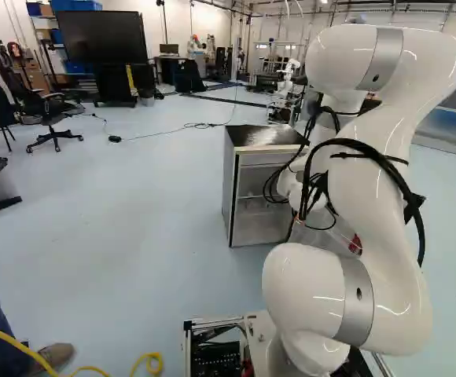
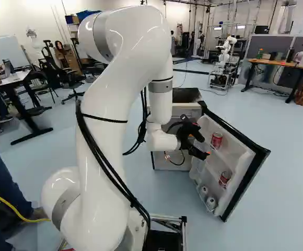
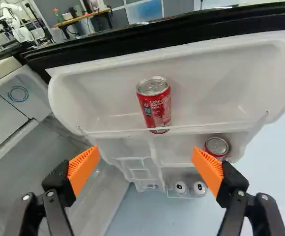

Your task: Grab a drink from the fridge

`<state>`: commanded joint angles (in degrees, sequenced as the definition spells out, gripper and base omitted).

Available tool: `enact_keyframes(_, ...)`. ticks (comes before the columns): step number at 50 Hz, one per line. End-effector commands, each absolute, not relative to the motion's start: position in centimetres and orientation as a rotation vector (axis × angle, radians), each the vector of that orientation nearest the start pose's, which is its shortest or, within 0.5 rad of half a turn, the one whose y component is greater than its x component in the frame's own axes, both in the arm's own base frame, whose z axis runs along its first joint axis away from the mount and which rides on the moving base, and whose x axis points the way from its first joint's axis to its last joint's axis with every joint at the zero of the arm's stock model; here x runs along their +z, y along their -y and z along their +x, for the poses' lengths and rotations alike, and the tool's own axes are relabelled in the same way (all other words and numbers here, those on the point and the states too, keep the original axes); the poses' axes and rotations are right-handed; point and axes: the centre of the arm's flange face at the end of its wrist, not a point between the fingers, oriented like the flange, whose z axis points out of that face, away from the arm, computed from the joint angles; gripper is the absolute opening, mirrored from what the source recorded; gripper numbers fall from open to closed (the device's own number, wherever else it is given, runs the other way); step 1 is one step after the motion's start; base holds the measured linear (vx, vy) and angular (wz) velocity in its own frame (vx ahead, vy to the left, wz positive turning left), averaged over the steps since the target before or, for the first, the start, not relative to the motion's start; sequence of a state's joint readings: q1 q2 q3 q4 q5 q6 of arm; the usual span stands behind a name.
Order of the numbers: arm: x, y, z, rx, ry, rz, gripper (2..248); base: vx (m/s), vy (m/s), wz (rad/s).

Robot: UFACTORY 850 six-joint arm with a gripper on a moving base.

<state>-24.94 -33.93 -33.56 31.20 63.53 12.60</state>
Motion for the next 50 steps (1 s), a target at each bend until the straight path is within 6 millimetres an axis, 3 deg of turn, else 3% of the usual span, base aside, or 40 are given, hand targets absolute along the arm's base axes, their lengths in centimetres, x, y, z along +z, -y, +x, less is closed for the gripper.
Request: enact_keyframes(50, 23.3, 24.8, 38.2, -1.823, -1.771, -2.472, 247, 0.000, 0.000, 0.000)
